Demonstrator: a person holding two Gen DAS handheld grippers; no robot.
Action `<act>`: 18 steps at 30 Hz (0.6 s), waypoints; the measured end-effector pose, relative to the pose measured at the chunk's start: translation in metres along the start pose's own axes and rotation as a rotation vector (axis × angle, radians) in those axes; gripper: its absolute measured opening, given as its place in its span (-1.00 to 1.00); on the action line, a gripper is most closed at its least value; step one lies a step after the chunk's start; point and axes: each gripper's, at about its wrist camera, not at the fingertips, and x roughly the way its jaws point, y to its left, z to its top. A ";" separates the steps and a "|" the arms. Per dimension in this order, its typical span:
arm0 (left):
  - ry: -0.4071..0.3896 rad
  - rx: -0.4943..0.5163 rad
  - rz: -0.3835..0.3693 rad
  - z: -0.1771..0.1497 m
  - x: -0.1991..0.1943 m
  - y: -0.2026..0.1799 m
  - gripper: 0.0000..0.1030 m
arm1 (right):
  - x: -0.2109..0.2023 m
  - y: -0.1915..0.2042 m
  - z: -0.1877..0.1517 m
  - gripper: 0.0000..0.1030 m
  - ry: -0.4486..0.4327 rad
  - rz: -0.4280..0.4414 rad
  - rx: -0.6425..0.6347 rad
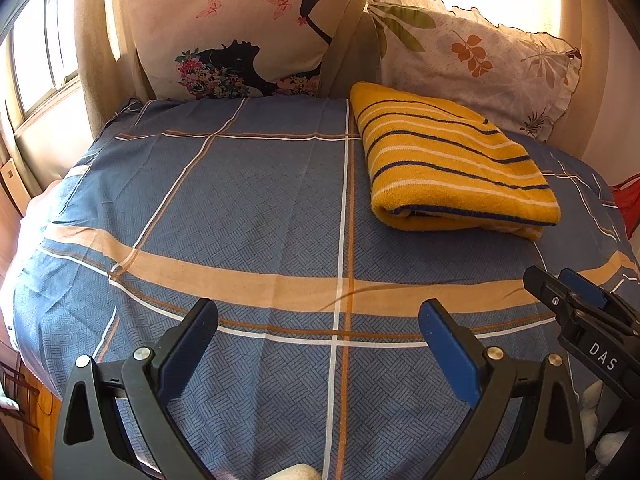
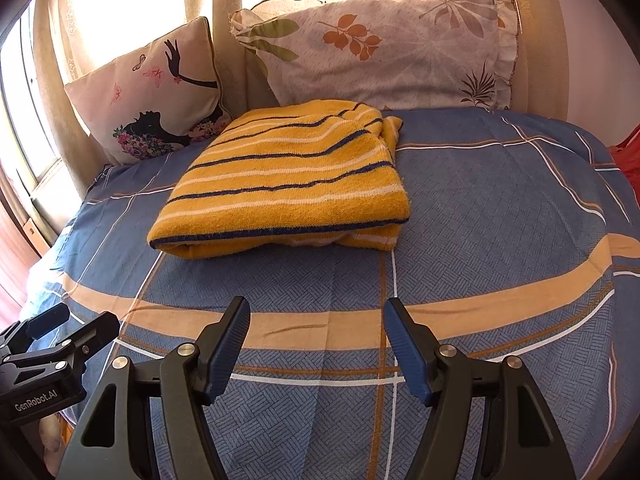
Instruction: Fold small clothes
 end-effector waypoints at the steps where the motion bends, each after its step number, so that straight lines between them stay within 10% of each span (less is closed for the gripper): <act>1: 0.003 -0.003 0.000 0.000 0.001 0.000 0.95 | 0.000 0.000 0.000 0.43 0.000 0.001 0.000; 18: 0.023 0.000 -0.016 -0.002 0.004 0.002 0.95 | 0.000 0.002 -0.001 0.45 -0.004 0.000 -0.015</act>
